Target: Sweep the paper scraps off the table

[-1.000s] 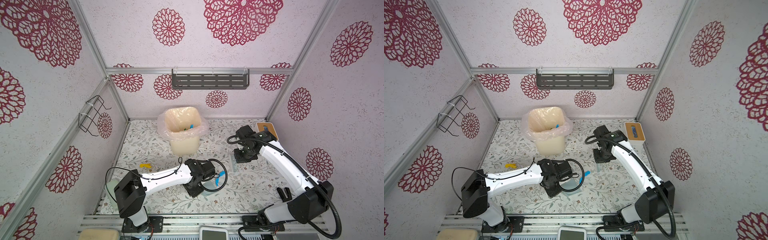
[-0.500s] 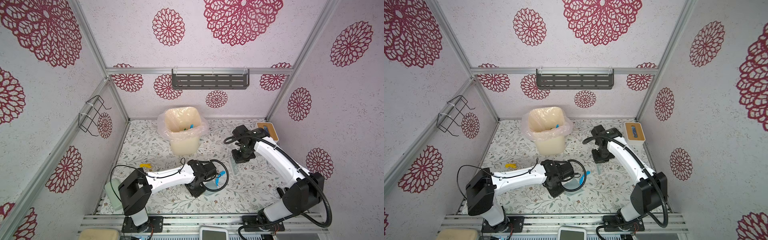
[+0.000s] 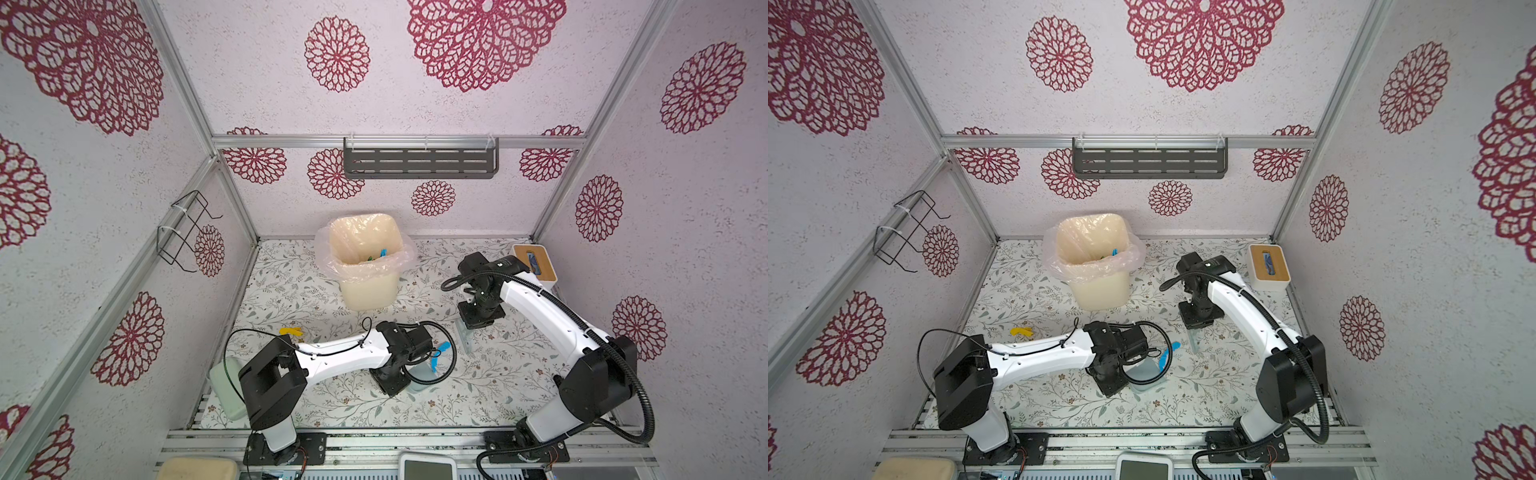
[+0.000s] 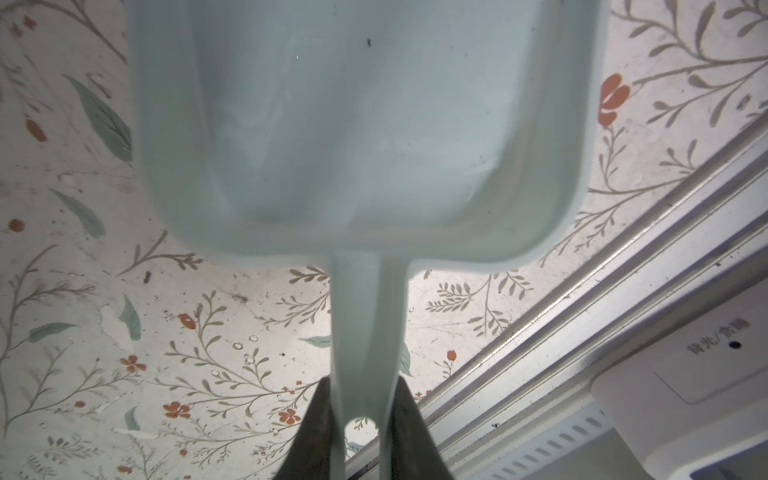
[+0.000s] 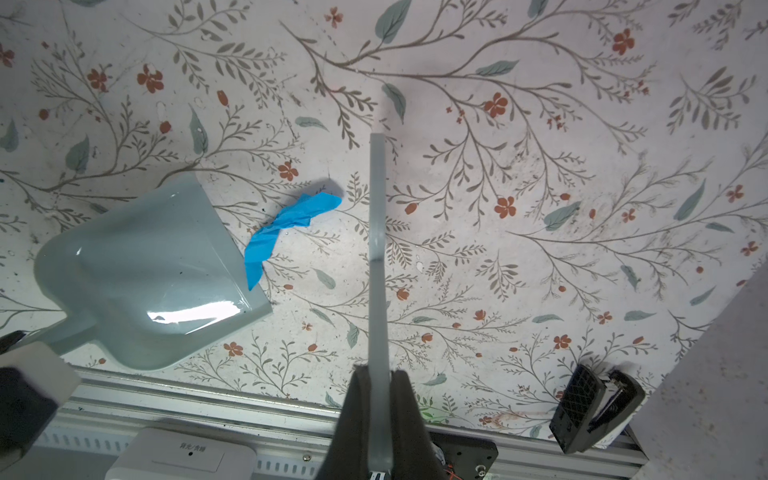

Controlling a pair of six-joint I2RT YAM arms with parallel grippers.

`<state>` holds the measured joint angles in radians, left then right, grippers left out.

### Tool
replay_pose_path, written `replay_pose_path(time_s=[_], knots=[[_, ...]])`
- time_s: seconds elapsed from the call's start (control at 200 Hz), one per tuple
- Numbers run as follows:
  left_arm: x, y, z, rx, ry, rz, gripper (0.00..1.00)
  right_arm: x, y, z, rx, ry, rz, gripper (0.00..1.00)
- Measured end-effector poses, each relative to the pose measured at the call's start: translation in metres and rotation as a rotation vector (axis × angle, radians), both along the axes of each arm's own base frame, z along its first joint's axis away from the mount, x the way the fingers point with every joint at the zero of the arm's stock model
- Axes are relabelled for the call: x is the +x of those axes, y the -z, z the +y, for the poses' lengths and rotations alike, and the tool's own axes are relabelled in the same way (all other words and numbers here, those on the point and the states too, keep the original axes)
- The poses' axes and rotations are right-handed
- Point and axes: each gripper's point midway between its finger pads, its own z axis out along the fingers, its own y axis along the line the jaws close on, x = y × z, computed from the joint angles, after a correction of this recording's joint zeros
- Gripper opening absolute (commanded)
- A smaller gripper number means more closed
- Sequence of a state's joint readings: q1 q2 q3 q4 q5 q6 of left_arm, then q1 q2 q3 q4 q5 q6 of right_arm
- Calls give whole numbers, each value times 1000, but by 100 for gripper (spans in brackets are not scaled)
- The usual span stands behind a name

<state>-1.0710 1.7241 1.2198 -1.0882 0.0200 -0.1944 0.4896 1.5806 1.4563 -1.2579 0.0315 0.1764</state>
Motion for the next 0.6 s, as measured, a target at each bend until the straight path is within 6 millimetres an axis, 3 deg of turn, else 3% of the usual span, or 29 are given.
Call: replay_pose_path(time_s=[0.27, 0.6], knots=[[0, 1, 0, -1, -1, 2, 0, -18, 8, 37, 9, -116, 36, 0], [1, 1, -2, -9, -1, -2, 0, -40, -3, 94, 161, -174, 65, 0]])
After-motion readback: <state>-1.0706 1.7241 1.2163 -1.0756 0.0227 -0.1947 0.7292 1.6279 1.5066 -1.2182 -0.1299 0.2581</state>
